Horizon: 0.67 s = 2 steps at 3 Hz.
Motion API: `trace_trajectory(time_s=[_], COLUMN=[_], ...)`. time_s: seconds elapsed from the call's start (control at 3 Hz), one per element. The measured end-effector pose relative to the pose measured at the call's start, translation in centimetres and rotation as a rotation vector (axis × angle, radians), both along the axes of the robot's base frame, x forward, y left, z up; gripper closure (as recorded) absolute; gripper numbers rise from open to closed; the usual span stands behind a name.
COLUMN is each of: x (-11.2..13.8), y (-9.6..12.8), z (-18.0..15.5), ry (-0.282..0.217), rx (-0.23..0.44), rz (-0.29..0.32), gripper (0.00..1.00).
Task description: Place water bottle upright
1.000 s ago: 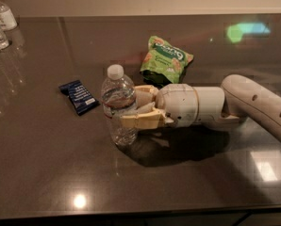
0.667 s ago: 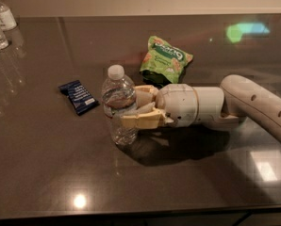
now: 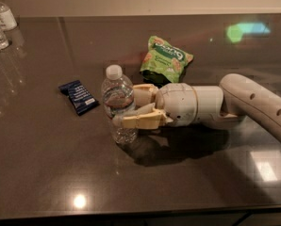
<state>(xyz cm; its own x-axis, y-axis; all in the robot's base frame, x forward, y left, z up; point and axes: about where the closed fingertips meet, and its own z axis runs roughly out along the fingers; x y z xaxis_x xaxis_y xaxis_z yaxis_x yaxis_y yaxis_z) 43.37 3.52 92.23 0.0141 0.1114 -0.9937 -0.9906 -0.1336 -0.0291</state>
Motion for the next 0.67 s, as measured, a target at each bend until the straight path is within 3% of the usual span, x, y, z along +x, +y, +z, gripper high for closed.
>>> trace_trajectory(time_s=[0.33,0.67], x=[-0.1,-0.1], y=[0.2,0.2], z=[0.09,0.09], ry=[-0.002,-0.002], rx=[0.0,0.0], rz=[0.004,0.004], gripper=[0.0,0.0])
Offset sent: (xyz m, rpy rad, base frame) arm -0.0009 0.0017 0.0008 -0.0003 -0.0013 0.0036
